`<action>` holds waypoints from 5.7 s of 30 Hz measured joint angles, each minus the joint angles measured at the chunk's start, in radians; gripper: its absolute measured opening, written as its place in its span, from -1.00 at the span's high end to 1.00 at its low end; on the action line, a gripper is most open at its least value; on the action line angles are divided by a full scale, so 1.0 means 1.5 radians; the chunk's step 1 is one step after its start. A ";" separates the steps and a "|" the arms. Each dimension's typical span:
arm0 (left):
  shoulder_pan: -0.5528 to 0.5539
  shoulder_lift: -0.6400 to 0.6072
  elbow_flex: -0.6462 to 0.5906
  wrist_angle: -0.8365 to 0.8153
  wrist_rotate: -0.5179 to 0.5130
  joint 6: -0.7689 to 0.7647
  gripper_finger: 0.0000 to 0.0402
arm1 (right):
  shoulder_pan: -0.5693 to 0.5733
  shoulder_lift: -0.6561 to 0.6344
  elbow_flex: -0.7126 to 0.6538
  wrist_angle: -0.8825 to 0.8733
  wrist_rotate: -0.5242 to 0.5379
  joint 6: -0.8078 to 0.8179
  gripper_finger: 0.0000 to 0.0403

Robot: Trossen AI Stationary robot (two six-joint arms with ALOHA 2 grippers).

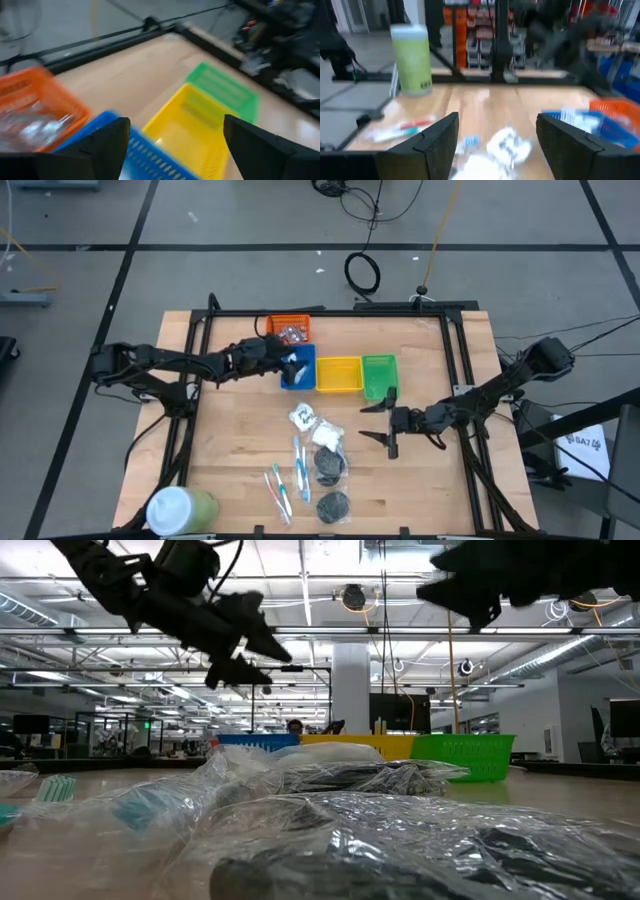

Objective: Pick & Place Travel size toiletries
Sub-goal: Put the right vanity pack into the blue basket, then put the vanity pack into the blue basket

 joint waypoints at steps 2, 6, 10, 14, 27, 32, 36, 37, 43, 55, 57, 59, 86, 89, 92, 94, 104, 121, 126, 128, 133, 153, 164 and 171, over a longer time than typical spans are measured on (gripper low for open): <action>-0.008 -0.004 0.017 -0.005 0.017 0.011 -0.59 | -0.003 0.013 0.000 -0.038 0.003 0.022 -0.24; -0.039 -0.004 0.069 -0.056 0.024 0.047 -0.60 | -0.023 0.079 0.034 -0.158 0.016 0.083 -0.24; -0.073 -0.004 0.124 -0.123 0.008 0.089 -0.60 | -0.048 0.170 0.090 -0.199 -0.025 0.105 -0.24; -0.100 -0.004 0.154 -0.136 -0.007 0.118 -0.60 | -0.065 0.262 0.155 -0.207 -0.118 0.099 -0.24; -0.131 -0.004 0.159 -0.171 -0.023 0.134 -0.60 | -0.085 0.366 0.284 -0.408 -0.159 0.096 -0.13; -0.131 -0.004 0.159 -0.180 -0.023 0.128 -0.60 | -0.085 0.361 0.285 -0.413 -0.201 0.097 0.20; -0.131 -0.004 0.159 -0.191 -0.023 0.128 -0.60 | -0.092 0.357 0.284 -0.412 -0.247 0.090 0.55; -0.131 -0.004 0.159 -0.197 -0.023 0.128 -0.60 | -0.093 0.351 0.284 -0.416 -0.255 0.087 0.64; -0.131 -0.004 0.159 -0.215 -0.023 0.128 -0.60 | -0.097 0.298 0.282 -0.429 -0.263 0.060 0.96; -0.141 -0.004 0.159 -0.213 0.002 0.117 -0.60 | -0.031 0.160 0.271 -0.506 -0.034 0.019 0.99; -0.148 -0.004 0.159 -0.210 0.002 0.099 -0.60 | -0.015 0.142 0.270 -0.529 0.056 0.012 1.00; -0.154 -0.003 0.159 -0.207 0.002 0.059 -0.60 | 0.000 0.139 0.271 -0.524 0.142 -0.001 1.00; -0.197 0.167 0.159 0.139 0.035 -0.076 -0.15 | 0.022 0.141 0.271 -0.513 0.347 -0.048 1.00; -0.194 0.167 0.159 0.145 0.048 -0.071 0.22 | 0.022 0.141 0.271 -0.512 0.346 -0.046 1.00; -0.188 0.167 0.159 0.146 0.068 -0.071 0.66 | 0.022 0.141 0.271 -0.512 0.345 -0.043 1.00; -0.185 0.167 0.159 0.146 0.080 -0.069 0.90 | 0.022 0.141 0.271 -0.512 0.341 -0.043 1.00; -0.166 0.113 0.159 0.112 0.067 0.020 0.99 | 0.022 0.142 0.271 -0.515 0.219 0.027 0.78; -0.085 -0.030 0.146 -0.417 -0.269 -0.039 1.00 | 0.018 0.054 0.240 -0.496 0.052 0.147 0.05; -0.068 0.006 0.140 -0.392 -0.258 -0.063 1.00 | 0.006 0.054 0.230 -0.489 0.052 0.149 0.10; -0.066 0.025 0.140 -0.377 -0.244 -0.064 1.00 | 0.003 0.054 0.229 -0.487 0.052 0.149 0.11; -0.066 0.051 0.140 -0.352 -0.203 -0.054 1.00 | 0.003 0.054 0.229 -0.487 0.052 0.149 0.12; -0.058 0.026 0.140 -0.258 -0.052 0.000 -0.33 | -0.034 0.261 0.224 -0.093 -0.071 0.027 -0.03; -0.113 -0.113 0.141 -0.304 -0.041 0.012 -0.64 | -0.149 0.451 0.445 -0.357 -0.075 -0.005 -0.30; -0.151 -0.118 0.141 -0.351 -0.053 0.005 -0.65 | -0.192 0.530 0.521 -0.436 -0.175 0.058 -0.33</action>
